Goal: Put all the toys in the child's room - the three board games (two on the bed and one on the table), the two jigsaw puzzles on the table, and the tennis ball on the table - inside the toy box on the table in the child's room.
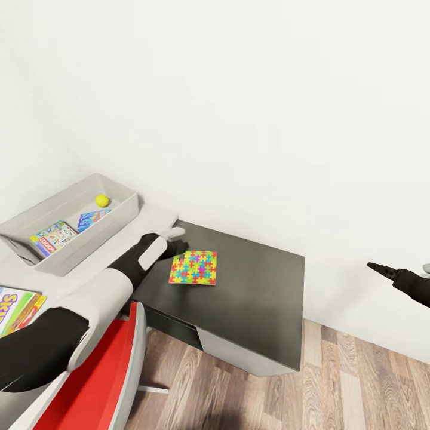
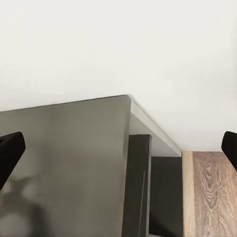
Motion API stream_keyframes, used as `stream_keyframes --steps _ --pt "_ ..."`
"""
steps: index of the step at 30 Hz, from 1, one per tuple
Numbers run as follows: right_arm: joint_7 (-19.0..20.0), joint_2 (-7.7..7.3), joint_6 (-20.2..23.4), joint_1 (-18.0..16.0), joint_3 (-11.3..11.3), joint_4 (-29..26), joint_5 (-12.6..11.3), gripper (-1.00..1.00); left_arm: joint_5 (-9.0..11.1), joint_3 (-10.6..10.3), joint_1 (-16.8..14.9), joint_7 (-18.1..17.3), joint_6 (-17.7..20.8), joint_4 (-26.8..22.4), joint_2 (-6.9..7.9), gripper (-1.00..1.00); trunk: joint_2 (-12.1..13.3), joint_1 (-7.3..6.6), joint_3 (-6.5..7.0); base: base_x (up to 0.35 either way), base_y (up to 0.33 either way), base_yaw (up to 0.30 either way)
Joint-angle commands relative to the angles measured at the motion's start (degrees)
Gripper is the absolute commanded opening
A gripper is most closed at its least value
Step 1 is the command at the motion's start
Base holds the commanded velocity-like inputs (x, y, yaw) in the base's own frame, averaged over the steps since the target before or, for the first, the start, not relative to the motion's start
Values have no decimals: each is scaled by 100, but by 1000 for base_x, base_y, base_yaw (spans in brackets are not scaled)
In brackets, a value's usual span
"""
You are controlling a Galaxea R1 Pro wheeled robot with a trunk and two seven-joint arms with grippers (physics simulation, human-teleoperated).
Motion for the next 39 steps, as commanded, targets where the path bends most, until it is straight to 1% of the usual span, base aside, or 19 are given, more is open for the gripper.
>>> stream_keyframes --steps 1,5,8,12,19,27,30,31,35,39 --pt "59 -1 27 -6 -8 -1 53 100 64 -41 -5 46 -23 58 9 100 -9 2 -8 0 0 -1" --pt "59 -2 27 -11 -17 -1 53 100 64 -48 2 23 -216 253 23 100 -9 2 -8 0 0 0" --pt "61 -2 27 -9 -100 -1 53 100 65 -49 41 16 -276 301 28 100 -9 2 -8 0 0 -19" --pt "66 -2 27 -13 -149 -1 53 100 65 -48 80 -4 -298 319 29 100 -9 2 -8 0 0 -156" --pt "68 -2 27 -15 -169 -1 53 100 65 -48 97 -51 -305 324 31 100 -9 2 -8 0 0 -250" --pt "68 -2 27 -15 -175 -1 53 100 65 -42 182 -65 -305 325 43 100 -9 2 -8 0 0 -62" --pt "68 -29 27 -13 -175 -1 53 100 65 -40 192 -66 -305 325 43 100 -9 2 -8 0 0 -11" --pt "68 -72 27 -9 -172 -1 51 100 65 -38 193 -66 -304 325 46 100 -9 2 -8 0 0 -6" --pt "70 -143 27 0 -169 -1 46 100 68 -14 178 -56 -242 268 62 100 -9 2 -8 0 0 -3" --pt "72 -161 27 2 -167 -1 45 100 72 -7 156 -33 -163 85 63 100 -9 2 -8 0 0 0"
